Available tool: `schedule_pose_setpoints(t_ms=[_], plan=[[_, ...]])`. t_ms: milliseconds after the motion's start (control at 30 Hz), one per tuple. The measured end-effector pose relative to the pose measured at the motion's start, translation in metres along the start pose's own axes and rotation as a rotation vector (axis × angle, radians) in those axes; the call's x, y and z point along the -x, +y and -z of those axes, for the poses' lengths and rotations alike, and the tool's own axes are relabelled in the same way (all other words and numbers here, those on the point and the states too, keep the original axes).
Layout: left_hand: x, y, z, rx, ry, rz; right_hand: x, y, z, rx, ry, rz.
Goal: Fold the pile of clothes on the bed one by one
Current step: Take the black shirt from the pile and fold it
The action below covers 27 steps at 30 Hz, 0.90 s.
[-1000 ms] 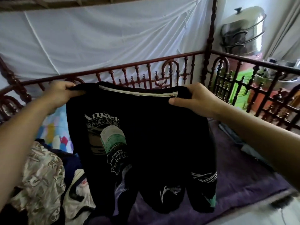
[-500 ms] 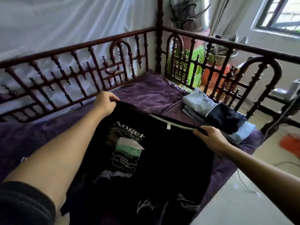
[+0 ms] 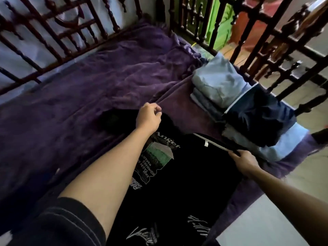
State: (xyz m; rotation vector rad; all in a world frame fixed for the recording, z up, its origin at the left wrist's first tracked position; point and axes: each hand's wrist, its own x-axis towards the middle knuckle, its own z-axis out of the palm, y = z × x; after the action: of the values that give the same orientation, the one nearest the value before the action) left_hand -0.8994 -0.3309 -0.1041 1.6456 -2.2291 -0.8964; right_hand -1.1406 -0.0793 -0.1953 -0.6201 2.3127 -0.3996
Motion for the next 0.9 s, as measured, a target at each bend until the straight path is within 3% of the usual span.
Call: schedule_pose_setpoints(t_ms=[100,233,333,433,600,667,767,900], plan=[[-0.009,-0.024,-0.043,0.012,-0.036,0.072,-0.038,0.019,-0.016,0.140,-0.069,-0.086],[0.027,-0.094,-0.059,0.004,-0.111,0.331,-0.057,0.008,-0.032,0.515,-0.173,-0.081],[0.074,-0.146,-0.056,0.032,-0.124,0.555,-0.064,-0.036,-0.045,0.670,-0.167,0.114],[0.121,-0.193,-0.044,0.029,-0.111,0.745,-0.071,-0.101,-0.071,0.631,-0.145,0.365],[0.159,-0.278,-0.022,-0.004,0.039,0.933,-0.094,-0.208,-0.138,0.592,-0.037,0.699],[0.160,-0.314,-0.016,-0.002,0.153,1.021,-0.103,-0.233,-0.170,0.651,-0.076,0.702],[0.152,-0.357,-0.012,0.072,0.314,1.070,-0.112,-0.238,-0.200,0.765,-0.081,0.644],[0.132,-0.388,-0.022,0.165,0.282,0.971,-0.132,-0.232,-0.193,0.755,0.138,0.733]])
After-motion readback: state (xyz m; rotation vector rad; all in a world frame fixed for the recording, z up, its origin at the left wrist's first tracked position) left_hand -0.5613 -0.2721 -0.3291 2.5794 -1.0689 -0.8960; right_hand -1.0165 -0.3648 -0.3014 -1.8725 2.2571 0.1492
